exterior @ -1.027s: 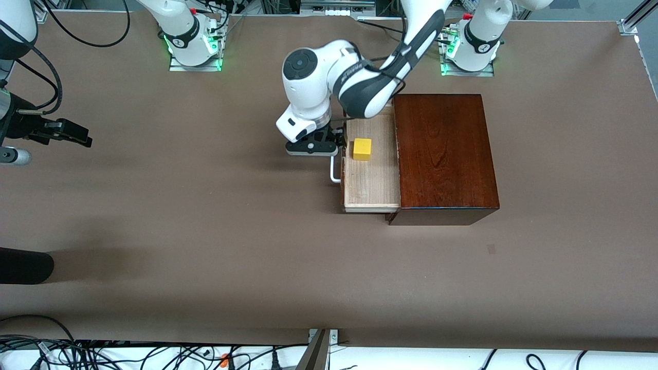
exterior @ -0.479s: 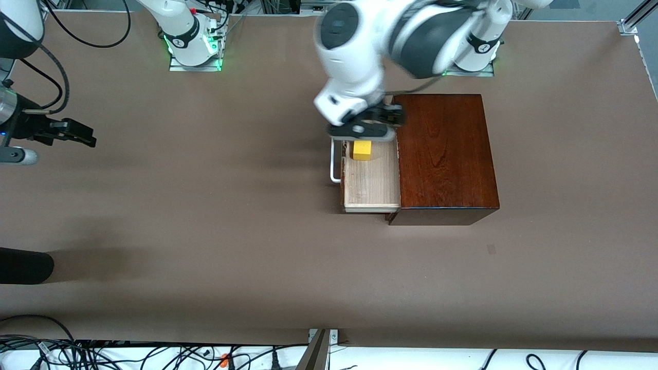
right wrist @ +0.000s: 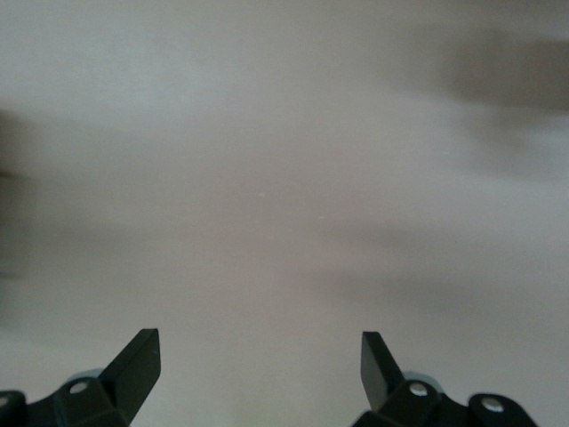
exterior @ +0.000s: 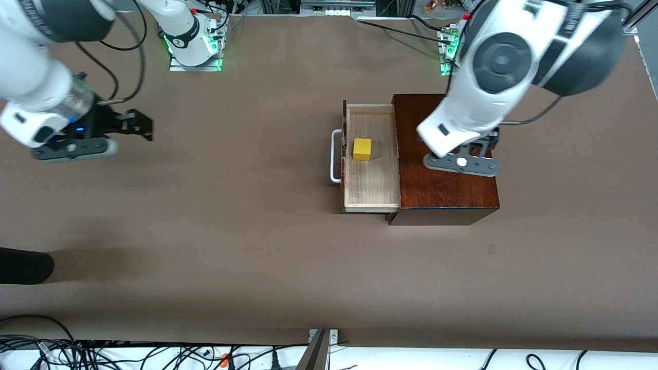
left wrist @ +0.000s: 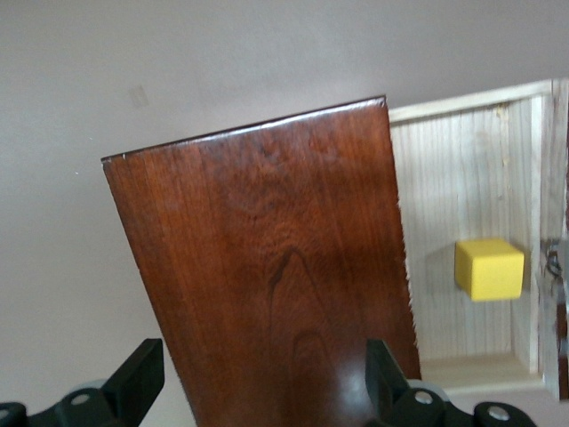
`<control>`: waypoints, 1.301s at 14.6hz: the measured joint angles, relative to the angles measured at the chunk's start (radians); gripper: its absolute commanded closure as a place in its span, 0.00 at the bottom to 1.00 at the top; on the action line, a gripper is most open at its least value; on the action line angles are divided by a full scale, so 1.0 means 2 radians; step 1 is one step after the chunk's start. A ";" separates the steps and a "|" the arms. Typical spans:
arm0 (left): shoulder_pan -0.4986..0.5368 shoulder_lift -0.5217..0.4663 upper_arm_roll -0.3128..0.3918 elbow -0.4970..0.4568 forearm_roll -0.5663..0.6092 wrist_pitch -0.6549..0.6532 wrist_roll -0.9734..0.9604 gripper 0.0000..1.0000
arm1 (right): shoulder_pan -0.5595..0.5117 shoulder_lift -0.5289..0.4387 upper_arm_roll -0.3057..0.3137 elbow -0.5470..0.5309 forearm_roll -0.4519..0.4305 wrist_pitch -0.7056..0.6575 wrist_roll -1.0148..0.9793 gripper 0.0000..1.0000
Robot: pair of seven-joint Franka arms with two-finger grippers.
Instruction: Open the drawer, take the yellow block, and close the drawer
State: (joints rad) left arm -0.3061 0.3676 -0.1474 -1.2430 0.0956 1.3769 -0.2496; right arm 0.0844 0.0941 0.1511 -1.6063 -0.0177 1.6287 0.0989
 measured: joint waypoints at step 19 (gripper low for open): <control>0.150 -0.191 -0.021 -0.231 -0.015 0.121 0.076 0.00 | 0.296 0.201 0.008 0.154 0.000 0.104 0.923 0.00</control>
State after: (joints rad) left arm -0.0052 -0.0148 -0.1898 -1.7058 0.0655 1.6197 -0.0980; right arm 0.6774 0.4956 0.1667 -1.2977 -0.0185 1.8363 1.9450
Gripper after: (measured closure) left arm 0.000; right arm 0.000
